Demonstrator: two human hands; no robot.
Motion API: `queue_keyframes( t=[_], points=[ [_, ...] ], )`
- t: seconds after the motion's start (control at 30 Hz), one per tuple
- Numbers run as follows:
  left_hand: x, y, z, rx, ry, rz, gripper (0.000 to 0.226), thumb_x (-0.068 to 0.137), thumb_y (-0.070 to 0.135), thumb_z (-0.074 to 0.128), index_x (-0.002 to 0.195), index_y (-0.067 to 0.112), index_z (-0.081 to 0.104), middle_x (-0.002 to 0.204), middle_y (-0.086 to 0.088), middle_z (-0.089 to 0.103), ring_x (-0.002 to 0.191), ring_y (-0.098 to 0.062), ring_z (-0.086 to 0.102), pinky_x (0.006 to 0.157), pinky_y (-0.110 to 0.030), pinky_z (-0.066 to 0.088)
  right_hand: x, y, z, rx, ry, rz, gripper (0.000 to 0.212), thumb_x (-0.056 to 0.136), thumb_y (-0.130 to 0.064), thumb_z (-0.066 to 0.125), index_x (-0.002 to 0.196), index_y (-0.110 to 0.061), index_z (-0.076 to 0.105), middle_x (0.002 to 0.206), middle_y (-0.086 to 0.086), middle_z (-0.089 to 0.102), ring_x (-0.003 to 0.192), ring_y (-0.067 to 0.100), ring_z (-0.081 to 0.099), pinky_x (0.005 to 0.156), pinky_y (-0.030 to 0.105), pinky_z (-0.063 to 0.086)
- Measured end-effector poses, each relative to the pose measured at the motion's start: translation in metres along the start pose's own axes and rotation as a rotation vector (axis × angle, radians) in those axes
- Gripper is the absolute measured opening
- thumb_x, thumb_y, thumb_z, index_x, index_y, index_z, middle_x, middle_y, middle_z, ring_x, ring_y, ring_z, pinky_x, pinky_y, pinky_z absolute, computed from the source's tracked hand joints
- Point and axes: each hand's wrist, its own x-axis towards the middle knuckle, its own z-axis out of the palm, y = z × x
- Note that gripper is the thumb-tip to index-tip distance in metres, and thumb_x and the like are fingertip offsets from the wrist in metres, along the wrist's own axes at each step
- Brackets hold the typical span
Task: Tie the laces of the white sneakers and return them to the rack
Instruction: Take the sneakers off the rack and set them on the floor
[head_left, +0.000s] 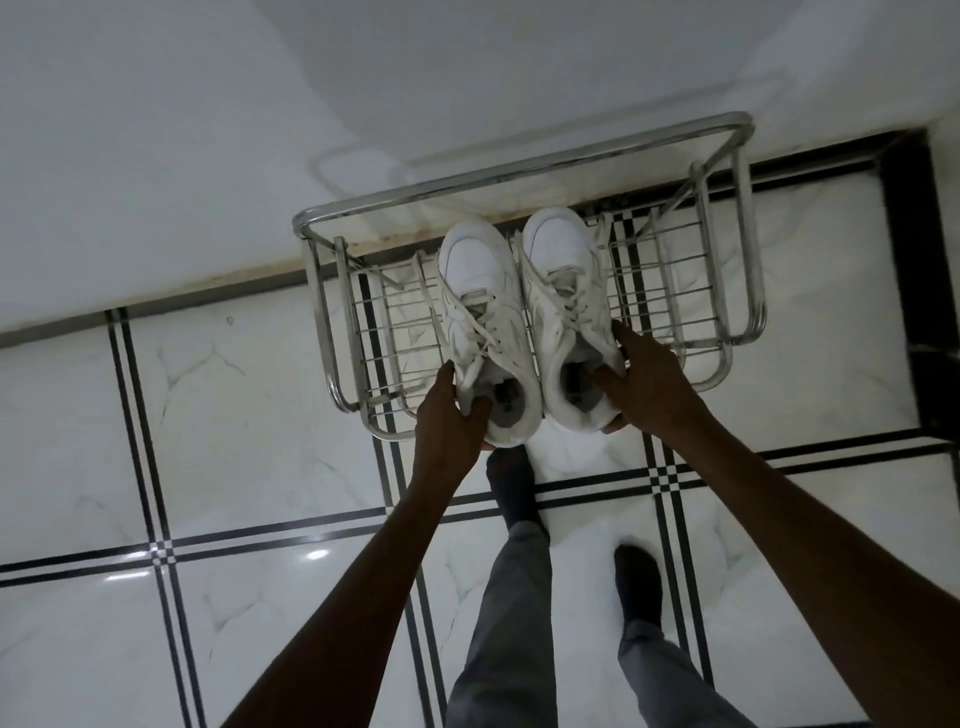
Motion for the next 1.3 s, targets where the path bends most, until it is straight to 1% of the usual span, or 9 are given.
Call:
queue_keyframes(
  t=[0.13,0.27,0.43,0.63,0.8,0.9,1.03,1.17,1.3],
  points=[
    [-0.03,-0.009,0.004,-0.006,0.068,0.061,0.044,0.094,0.011,0.066,0.135,0.02,0.055,0.102,0.016,0.063,0.095,-0.016,0.067,0.075,-0.027,0.055,-0.032,0.014,0.007,-0.029,0.064,-0.122,0.055,0.096,-0.007,0.061,0.149,-0.007,0.042,0.131,0.017,0.059,0.107,0.018,0.059,0.068,0.0,0.048],
    [-0.079,-0.026,0.015,-0.07,0.126,0.076,0.042,0.093,0.012,0.066,0.121,0.04,0.052,0.098,0.023,0.064,0.092,-0.007,0.067,0.079,-0.041,0.061,-0.078,0.043,0.017,-0.088,0.154,-0.221,0.06,0.095,-0.011,0.064,0.15,-0.006,0.042,0.141,0.019,0.057,0.132,0.031,0.053,0.106,0.026,0.038],
    [-0.152,-0.06,0.049,-0.105,0.241,0.102,0.042,0.089,0.017,0.064,0.13,0.023,0.06,0.115,0.006,0.071,0.1,-0.014,0.068,0.084,-0.042,0.06,-0.132,0.092,0.03,-0.115,0.178,-0.266,0.057,0.093,-0.006,0.066,0.147,-0.005,0.047,0.128,0.023,0.061,0.118,0.033,0.06,0.094,0.022,0.038],
    [-0.225,-0.113,0.102,-0.099,0.262,-0.036,0.035,0.092,0.01,0.067,0.126,0.02,0.06,0.094,0.015,0.065,0.084,-0.001,0.063,0.069,-0.026,0.054,-0.194,0.159,0.045,-0.124,0.085,-0.219,0.062,0.094,-0.006,0.063,0.152,-0.014,0.041,0.121,0.018,0.058,0.109,0.027,0.06,0.086,0.023,0.045],
    [-0.241,-0.164,0.137,-0.091,0.157,-0.127,0.042,0.094,0.015,0.063,0.134,0.028,0.056,0.1,0.002,0.072,0.079,-0.018,0.072,0.068,-0.044,0.063,-0.21,0.218,0.074,-0.086,0.014,-0.12,0.057,0.095,-0.004,0.063,0.148,-0.004,0.043,0.136,0.02,0.059,0.128,0.031,0.055,0.1,0.023,0.039],
    [-0.227,-0.201,0.158,-0.096,0.116,-0.177,0.043,0.097,0.013,0.061,0.136,0.029,0.055,0.091,0.012,0.067,0.061,-0.019,0.074,0.06,-0.047,0.064,-0.198,0.259,0.1,-0.102,-0.014,-0.055,0.052,0.095,-0.007,0.062,0.145,-0.003,0.047,0.134,0.02,0.06,0.126,0.032,0.058,0.1,0.028,0.043],
    [-0.201,-0.263,0.189,-0.059,0.09,-0.209,0.047,0.097,0.014,0.058,0.142,0.026,0.05,0.096,0.004,0.069,0.065,-0.027,0.075,0.06,-0.047,0.065,-0.173,0.305,0.135,-0.172,-0.06,0.018,0.051,0.098,-0.01,0.059,0.147,-0.007,0.045,0.124,0.016,0.058,0.116,0.025,0.058,0.08,0.018,0.042],
    [-0.174,-0.328,0.222,-0.048,0.106,-0.221,0.051,0.098,0.015,0.057,0.147,0.026,0.046,0.112,-0.003,0.066,0.076,-0.031,0.074,0.054,-0.034,0.063,-0.131,0.352,0.173,-0.201,-0.053,0.021,0.043,0.097,-0.01,0.059,0.14,-0.006,0.051,0.118,0.019,0.061,0.11,0.03,0.062,0.08,0.017,0.045],
    [-0.142,-0.384,0.251,-0.062,0.11,-0.199,0.049,0.1,0.012,0.056,0.147,0.021,0.046,0.113,-0.004,0.064,0.081,-0.033,0.073,0.046,-0.021,0.056,-0.087,0.4,0.207,-0.224,-0.052,0.044,0.042,0.099,-0.009,0.058,0.14,-0.003,0.051,0.117,0.017,0.056,0.094,0.021,0.052,0.044,0.001,0.041]
  ],
)
